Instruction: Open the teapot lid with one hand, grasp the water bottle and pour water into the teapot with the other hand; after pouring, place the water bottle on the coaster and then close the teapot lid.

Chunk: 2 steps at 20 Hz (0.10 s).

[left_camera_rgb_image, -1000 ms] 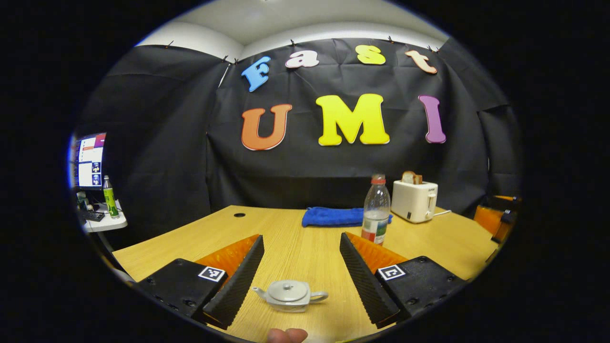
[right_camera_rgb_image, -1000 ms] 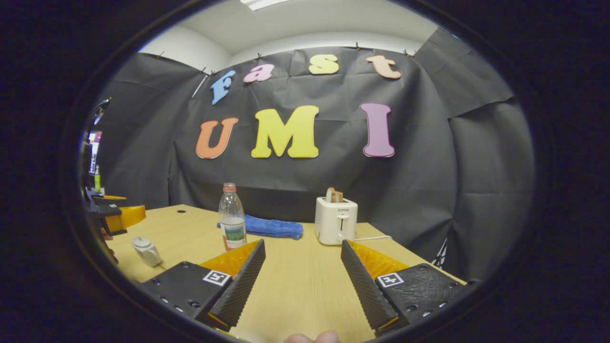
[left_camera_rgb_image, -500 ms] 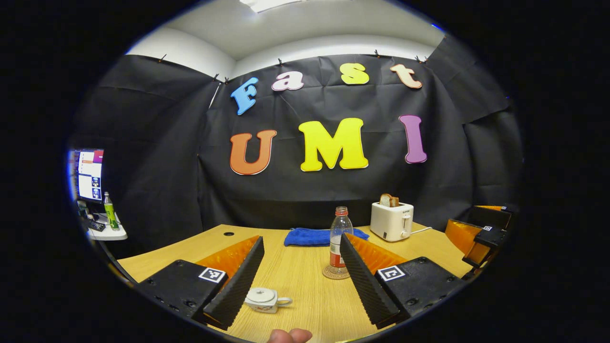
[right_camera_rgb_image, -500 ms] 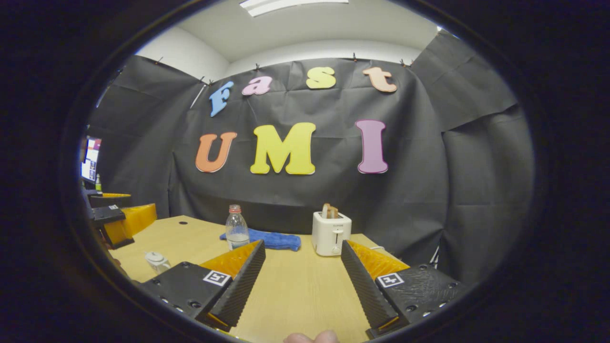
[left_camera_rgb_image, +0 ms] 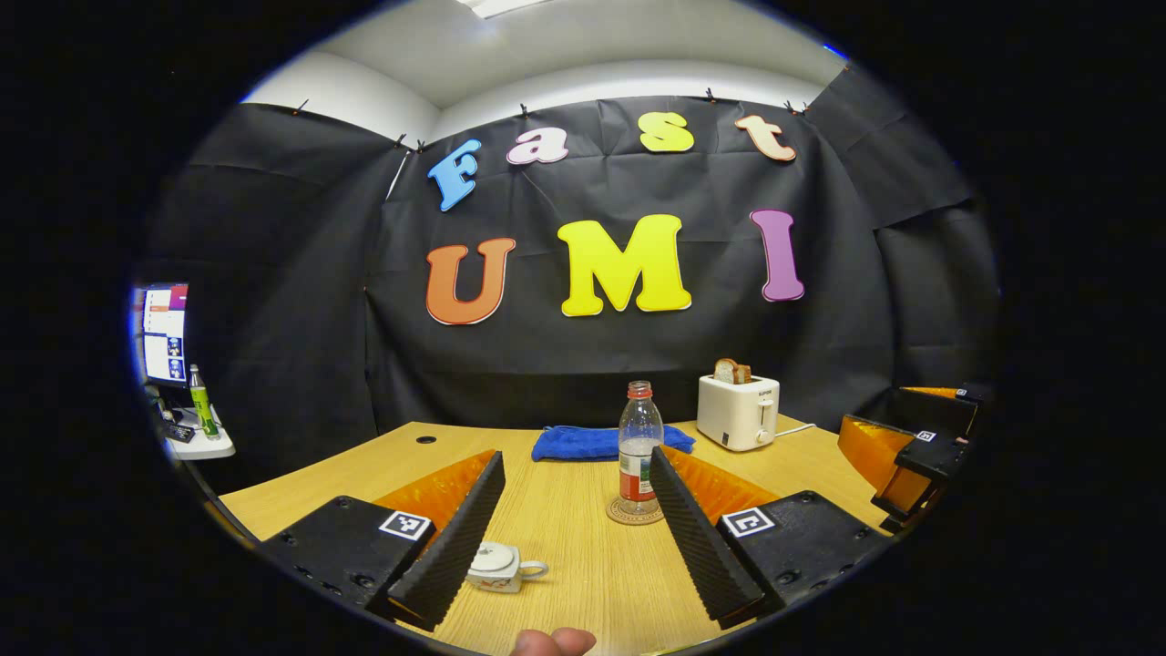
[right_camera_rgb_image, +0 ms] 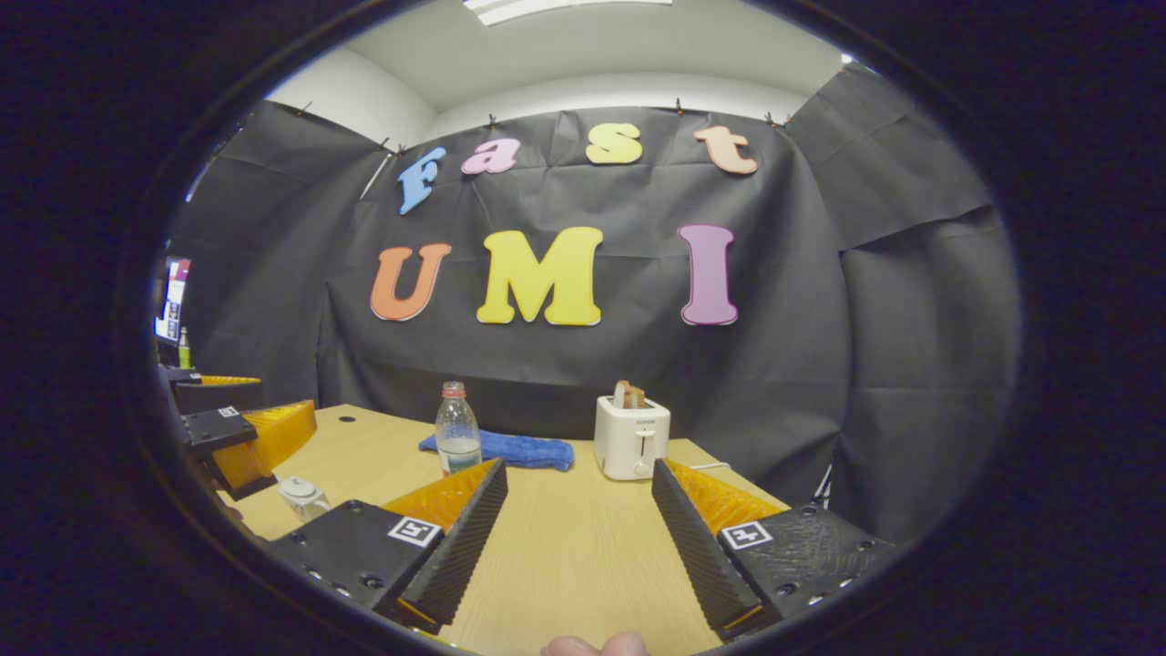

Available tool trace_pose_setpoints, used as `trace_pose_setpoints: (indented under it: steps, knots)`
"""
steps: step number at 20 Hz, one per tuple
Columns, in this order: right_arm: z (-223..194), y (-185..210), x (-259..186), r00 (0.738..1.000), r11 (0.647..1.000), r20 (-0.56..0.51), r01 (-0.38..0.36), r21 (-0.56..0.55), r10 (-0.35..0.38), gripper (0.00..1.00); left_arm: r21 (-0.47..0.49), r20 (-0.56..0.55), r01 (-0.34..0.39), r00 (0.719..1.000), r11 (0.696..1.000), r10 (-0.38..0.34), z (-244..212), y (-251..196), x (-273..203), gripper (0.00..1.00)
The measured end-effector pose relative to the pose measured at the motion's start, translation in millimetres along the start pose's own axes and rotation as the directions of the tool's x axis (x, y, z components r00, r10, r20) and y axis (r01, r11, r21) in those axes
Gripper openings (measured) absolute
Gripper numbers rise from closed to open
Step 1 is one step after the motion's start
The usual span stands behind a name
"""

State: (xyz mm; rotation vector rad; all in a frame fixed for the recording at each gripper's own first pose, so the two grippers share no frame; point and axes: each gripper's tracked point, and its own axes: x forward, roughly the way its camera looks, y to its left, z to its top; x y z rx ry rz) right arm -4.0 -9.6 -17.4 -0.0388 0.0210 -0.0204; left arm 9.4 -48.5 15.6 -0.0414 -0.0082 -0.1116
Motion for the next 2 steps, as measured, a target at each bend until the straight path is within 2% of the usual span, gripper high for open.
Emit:
trace_pose_setpoints:
  steps: [2]
  knots:
    - [-1.3, 6.3, 1.8, 1.0, 1.0, -0.003, -0.01, 0.004, 0.01, 0.96, 0.0, -0.002, -0.005, 1.0, 1.0, 0.005, -0.3, 4.2, 0.5, 1.0]
